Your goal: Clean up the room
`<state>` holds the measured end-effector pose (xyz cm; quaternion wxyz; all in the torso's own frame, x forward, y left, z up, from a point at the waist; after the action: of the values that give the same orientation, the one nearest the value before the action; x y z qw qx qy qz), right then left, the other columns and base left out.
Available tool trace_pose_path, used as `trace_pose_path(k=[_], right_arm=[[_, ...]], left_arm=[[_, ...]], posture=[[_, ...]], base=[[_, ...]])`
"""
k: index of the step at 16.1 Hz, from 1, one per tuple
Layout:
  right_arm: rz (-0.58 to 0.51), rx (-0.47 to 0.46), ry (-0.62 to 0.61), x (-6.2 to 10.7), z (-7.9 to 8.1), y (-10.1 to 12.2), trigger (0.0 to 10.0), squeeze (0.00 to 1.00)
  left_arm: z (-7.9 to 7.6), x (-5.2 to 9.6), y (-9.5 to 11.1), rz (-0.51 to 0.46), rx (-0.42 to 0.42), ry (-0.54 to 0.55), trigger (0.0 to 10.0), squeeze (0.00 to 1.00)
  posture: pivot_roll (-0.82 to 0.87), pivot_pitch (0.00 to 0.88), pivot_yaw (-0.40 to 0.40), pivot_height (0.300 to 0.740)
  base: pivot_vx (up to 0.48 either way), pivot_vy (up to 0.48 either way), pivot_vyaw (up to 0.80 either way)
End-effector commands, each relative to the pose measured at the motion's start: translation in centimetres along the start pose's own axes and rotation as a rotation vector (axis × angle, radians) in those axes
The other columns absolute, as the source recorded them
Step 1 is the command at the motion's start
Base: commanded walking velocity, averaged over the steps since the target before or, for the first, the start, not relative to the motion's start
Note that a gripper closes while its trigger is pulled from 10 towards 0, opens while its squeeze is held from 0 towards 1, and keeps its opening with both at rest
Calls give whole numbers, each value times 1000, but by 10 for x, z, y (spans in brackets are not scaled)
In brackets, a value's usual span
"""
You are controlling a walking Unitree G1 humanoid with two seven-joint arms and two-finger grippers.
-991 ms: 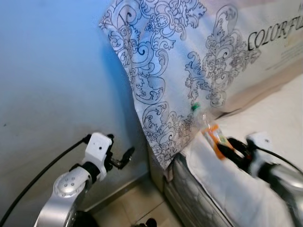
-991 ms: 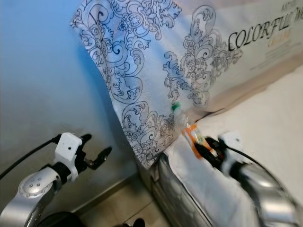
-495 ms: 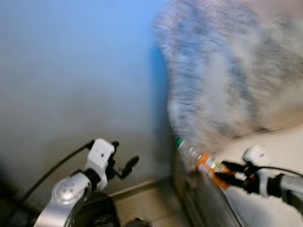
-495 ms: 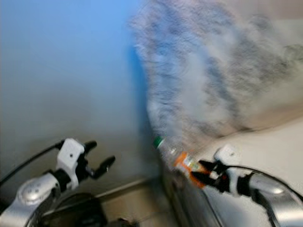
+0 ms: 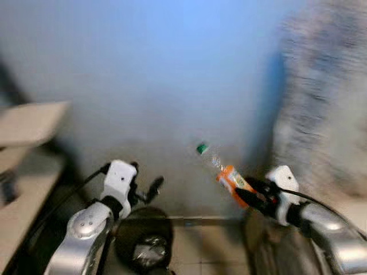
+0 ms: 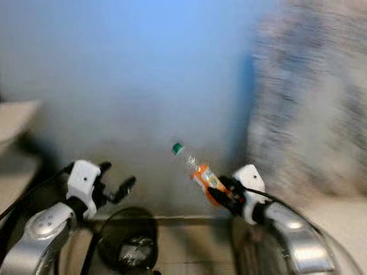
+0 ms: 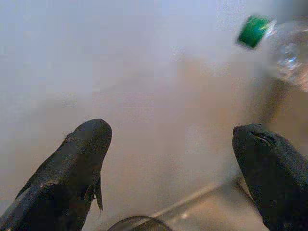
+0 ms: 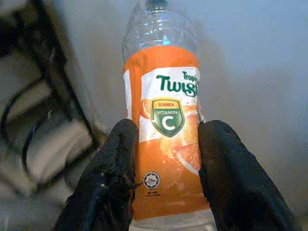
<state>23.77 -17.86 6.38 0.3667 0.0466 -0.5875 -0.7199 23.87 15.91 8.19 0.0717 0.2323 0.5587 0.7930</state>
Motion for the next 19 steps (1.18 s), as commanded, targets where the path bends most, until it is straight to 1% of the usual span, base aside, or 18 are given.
trace_pose_path(k=[1, 2, 3, 4, 5, 6, 7, 8, 9, 10, 11, 12, 13, 15, 17, 19], right_arm=[[8, -6, -41, -2, 1, -7, 10000, 0], [12, -21, -78, -4, 0, -13, 10000, 0], [13, -36, -113, -5, 0, -19, 10000, 0], [15, -40, -129, -6, 0, -22, 10000, 0], [43, -47, -181, -7, 0, -30, 10000, 0], [52, -51, -206, -7, 0, -33, 10000, 0], [48, -66, -257, -9, -1, -37, 10000, 0], [42, -65, -279, -10, -2, -37, 10000, 0], [29, -80, -299, -11, -1, -38, 10000, 0], [25, -75, -319, -11, -1, -39, 10000, 0], [10, -85, -331, -12, 1, -37, 10000, 0], [-7, -97, -361, -13, 0, -36, 10000, 0], [-29, -109, -410, -12, -3, -34, 10000, 0], [-46, -118, -445, -11, -4, -32, 10000, 0], [-52, -115, -453, -12, -3, -30, 10000, 0], [-56, -109, -452, -13, -2, -28, 10000, 0]], left_arm=[[1, -2, -3, 24, -5, 32, 10000, 0], [-2, -2, -7, 50, -5, 47, 10000, 0], [-5, -2, -10, 67, 13, 73, 10000, 0], [-6, -2, -11, 69, 26, 84, 10000, 0], [-4, -3, -8, 54, 45, 147, 10000, 0], [-3, -3, -7, 54, 36, 161, 10000, 0], [0, -3, -4, 41, -8, 197, 10000, 0], [1, -3, -3, 39, -20, 209, 10000, 0], [3, -4, 1, 14, -38, 233, 10000, 0], [4, -3, 2, 7, -32, 247, 10000, 0], [4, -3, 3, -7, -15, 247, 10000, 0], [3, -3, 4, -11, -18, 234, 10000, 0], [1, -3, 3, -10, -2, 220, 10000, 0], [-2, -3, 1, -2, -2, 202, 10000, 0], [-11, -3, -2, 6, 2, 143, 10000, 0], [-17, -4, -5, 12, 9, 100, 10000, 0]], posture=[[35, 0, 48, 740], [35, 0, 48, 740], [38, 0, 46, 740], [38, 0, 46, 740], [48, 0, 38, 740], [51, 0, 35, 740], [59, 0, 29, 740], [62, 0, 26, 740], [63, 0, 25, 740], [63, 0, 25, 740], [61, 0, 27, 740], [59, 0, 27, 740], [59, 0, 27, 740], [56, 0, 23, 740], [58, 0, 20, 740], [59, 0, 9, 740]], base=[[0, 0, 800], [0, 0, 800], [0, 0, 800], [0, 0, 800], [0, 0, 800], [0, 0, 800], [0, 0, 800], [0, 0, 800], [0, 0, 800], [0, 0, 800], [0, 0, 800], [0, 0, 800], [0, 0, 800], [259, 0, 0], [307, 0, 0], [307, 0, 0]])
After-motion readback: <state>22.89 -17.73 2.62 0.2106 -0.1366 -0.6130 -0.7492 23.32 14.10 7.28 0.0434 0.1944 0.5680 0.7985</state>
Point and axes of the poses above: a point about 5 cm out from each wrist's last joint towards the gripper, its own x axis pointing back from the gripper into the wrist, its own y axis along the axis of the wrist's last joint, z = x × y, the point moved 1 cm from there along -x, pointing out of the wrist towards the gripper, and after that the axes turned 13 degrees about -x, right-handed, at the moved point
